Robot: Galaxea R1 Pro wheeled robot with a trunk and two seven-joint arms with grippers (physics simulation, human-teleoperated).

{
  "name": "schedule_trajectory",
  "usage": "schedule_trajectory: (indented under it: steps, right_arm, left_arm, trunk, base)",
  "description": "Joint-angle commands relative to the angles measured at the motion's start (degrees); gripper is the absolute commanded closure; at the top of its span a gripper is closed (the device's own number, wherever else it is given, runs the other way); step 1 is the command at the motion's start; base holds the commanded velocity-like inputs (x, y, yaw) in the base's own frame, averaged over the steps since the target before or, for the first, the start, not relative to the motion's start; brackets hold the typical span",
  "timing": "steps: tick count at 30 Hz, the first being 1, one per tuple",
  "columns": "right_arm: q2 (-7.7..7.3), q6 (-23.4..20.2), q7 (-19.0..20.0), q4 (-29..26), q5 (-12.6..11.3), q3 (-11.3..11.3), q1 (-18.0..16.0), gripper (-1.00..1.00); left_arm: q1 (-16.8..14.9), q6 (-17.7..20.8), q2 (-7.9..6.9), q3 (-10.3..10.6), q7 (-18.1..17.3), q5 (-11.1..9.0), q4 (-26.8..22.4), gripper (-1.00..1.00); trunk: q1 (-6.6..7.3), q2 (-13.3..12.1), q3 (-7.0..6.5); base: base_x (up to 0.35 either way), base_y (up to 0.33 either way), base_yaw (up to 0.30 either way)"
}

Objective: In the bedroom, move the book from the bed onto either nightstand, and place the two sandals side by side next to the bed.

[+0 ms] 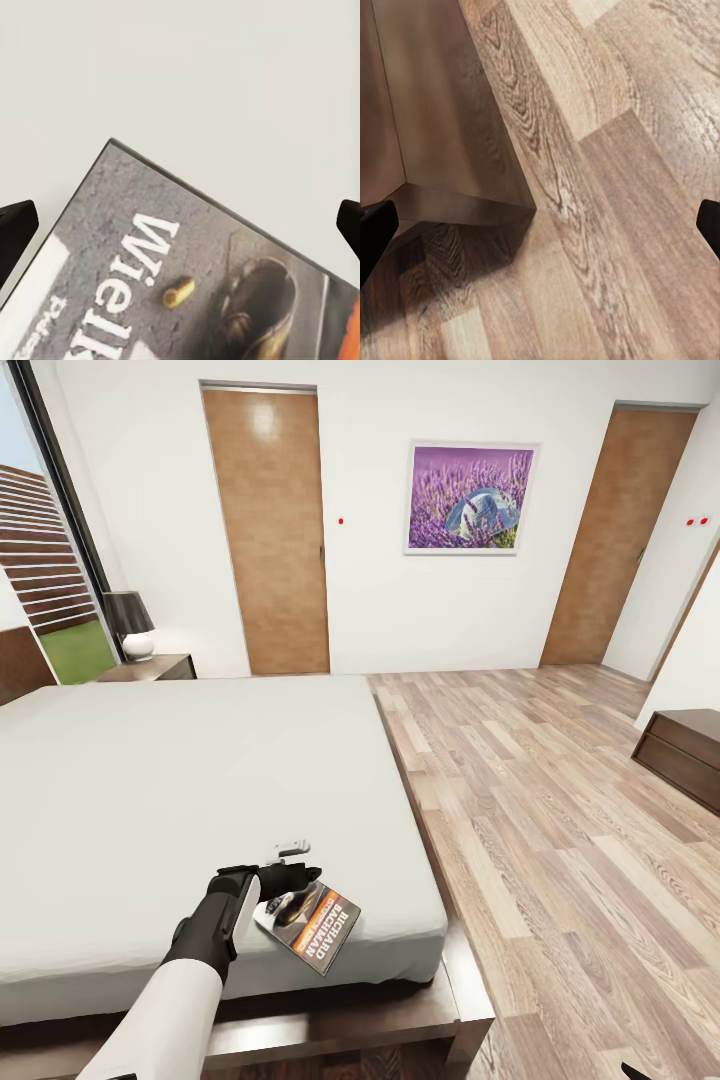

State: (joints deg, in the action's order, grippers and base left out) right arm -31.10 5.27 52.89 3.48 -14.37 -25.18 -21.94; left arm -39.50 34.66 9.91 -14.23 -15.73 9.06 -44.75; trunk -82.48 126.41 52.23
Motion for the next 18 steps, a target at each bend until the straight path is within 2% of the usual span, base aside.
schedule_trajectory:
  steps: [1, 18]
  right_arm:
    - [-0.03, 0.5, 0.2, 0.3, -0.5, 0.5, -0.1, -1.00]
    - [-0.03, 0.5, 0.2, 0.3, -0.5, 0.5, -0.1, -1.00]
  left_arm:
    - [0.0, 0.2, 0.09, -0.4, -0.5, 0.6, -0.1, -1.00]
    - [0.0, 0.2, 0.09, -0.4, -0.5, 0.6, -0.1, -1.00]
  trunk:
    - [0.01, 0.0, 0.06]
    - [0.45, -0.8, -0.30]
  base:
    - [0.000, 0.000, 0.000]
    - [0.000, 0.000, 0.000]
